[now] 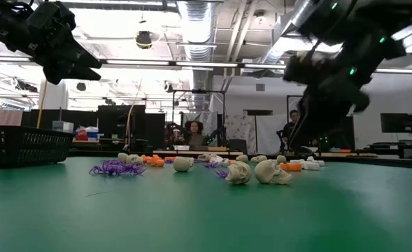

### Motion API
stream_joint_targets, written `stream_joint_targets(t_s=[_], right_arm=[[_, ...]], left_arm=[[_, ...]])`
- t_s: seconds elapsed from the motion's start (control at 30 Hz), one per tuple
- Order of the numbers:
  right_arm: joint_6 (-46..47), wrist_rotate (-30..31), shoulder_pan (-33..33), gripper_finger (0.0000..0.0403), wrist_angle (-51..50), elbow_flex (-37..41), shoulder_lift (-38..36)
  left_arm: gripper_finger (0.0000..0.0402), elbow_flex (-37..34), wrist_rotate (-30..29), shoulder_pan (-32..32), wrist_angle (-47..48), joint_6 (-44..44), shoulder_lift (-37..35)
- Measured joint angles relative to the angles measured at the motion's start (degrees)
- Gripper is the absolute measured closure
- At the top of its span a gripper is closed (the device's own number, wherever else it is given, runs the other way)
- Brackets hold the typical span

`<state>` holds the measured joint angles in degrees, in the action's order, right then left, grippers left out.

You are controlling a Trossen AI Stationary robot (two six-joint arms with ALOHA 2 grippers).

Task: Sort Halloween decoration
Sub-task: Put the orange skeleton toy into the bottom black basket

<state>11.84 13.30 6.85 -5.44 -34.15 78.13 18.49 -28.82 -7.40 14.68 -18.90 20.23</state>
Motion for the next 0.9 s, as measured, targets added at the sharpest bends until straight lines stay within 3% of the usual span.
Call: stream_joint_targets(t_s=[0.17,0.33,0.5,0.9], right_arm=[[-3.3,-0.3,-1.7,0.0234,4.1,0.0,5.4],[-2.8,-3.7,-2.5,0.0234,5.0,-0.1,8.8],[-1.3,-3.2,-2.5,0.0241,5.2,-0.2,11.1],[2.6,-2.9,-2.6,0.0371,4.5,-0.1,12.0]], left_arm=[[0.0181,0.0,-0.1,0.0,0.0,0.0,0.0],[0.0181,0.0,-0.1,0.0,0.4,-0.5,0.0],[0.0181,0.0,-0.5,0.0,1.2,-1.1,0.0],[0.0181,0.0,-0.5,0.0,1.2,-1.5,0.0]])
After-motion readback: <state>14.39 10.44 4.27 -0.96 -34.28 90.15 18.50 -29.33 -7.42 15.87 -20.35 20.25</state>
